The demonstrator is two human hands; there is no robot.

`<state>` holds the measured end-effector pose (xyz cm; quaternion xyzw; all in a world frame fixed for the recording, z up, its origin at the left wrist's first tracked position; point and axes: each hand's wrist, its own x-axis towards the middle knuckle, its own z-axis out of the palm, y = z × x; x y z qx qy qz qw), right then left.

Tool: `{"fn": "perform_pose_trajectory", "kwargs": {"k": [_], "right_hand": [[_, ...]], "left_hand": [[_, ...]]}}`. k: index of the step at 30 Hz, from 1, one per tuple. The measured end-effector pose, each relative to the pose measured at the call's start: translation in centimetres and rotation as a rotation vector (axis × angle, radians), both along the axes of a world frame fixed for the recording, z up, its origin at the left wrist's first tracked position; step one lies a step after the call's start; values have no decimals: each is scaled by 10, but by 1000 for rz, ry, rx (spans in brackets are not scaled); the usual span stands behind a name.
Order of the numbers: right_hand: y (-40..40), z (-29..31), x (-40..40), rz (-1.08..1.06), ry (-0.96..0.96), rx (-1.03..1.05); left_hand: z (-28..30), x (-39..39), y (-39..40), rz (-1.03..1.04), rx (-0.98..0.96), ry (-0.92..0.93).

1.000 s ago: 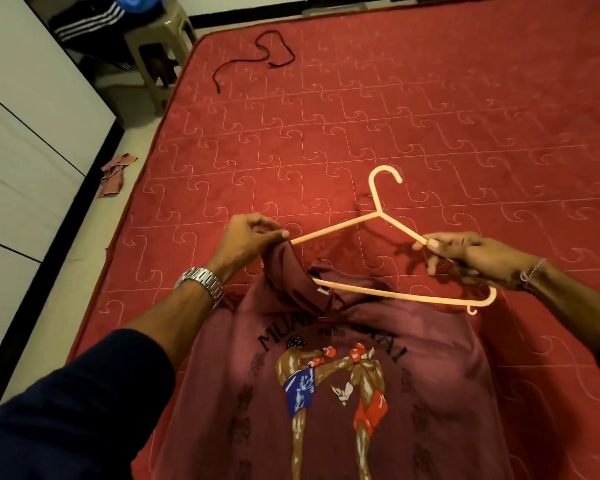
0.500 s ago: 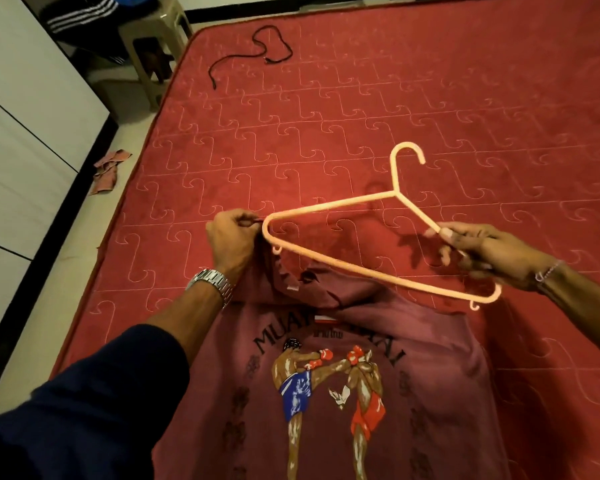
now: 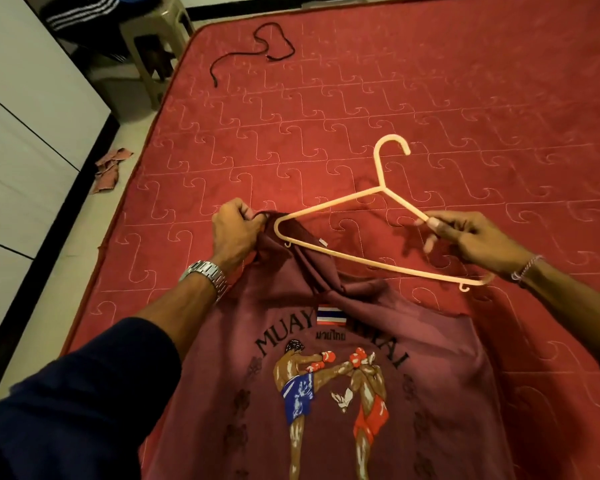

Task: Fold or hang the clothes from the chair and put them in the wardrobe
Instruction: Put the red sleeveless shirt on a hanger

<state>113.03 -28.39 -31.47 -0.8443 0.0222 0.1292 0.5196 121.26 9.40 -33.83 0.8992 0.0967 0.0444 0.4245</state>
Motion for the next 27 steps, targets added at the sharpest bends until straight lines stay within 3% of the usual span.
{"fn": "perform_pose_trajectory", "kwargs": {"k": [4,12,19,23,27], "right_hand": [[15,2,6,27,-36,52],[39,3,14,87,90,158],[83,-14,19,146,136,212],[96,-20,23,105,174,276],[96,-17,21,201,287,320]], "left_hand": [[0,0,-5,-80,-13,16],[-1,2,6,-36,34,-43],[-1,-5,2,-316,-88,27],[1,-9,2,-332,107,-65],[6,-13,-5,-365,83,-79]]}}
